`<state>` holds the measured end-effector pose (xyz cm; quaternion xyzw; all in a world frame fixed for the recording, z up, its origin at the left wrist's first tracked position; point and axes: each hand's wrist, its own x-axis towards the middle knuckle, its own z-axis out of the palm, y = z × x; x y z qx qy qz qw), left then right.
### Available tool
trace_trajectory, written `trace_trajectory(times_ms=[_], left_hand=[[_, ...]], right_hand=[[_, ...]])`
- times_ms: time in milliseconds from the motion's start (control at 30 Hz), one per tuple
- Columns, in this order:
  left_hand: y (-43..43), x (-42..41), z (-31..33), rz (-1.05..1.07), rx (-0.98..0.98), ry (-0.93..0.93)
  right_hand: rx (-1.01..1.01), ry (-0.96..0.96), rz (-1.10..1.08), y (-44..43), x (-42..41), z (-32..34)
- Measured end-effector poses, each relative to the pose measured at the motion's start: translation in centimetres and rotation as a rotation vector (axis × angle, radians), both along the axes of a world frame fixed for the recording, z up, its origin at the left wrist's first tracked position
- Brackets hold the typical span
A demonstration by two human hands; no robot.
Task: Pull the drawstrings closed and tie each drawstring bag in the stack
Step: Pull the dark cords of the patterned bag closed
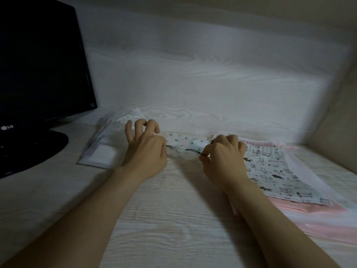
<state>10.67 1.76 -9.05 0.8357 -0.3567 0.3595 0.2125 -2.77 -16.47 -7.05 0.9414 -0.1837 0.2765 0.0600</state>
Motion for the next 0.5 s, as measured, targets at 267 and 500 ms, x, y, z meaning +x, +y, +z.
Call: trace_trajectory(times_ms=[267,500], left_hand=[[-0.1,-1.3,1.1,0.138,0.17,0.109],[-0.8,-1.5,1.6,-0.008,0.003,0.079]], right_hand=[[0.001,0.029,-0.025,0.6,-0.2,0.6],[0.141,0.018,-0.031,0.9,-0.4,0.7]])
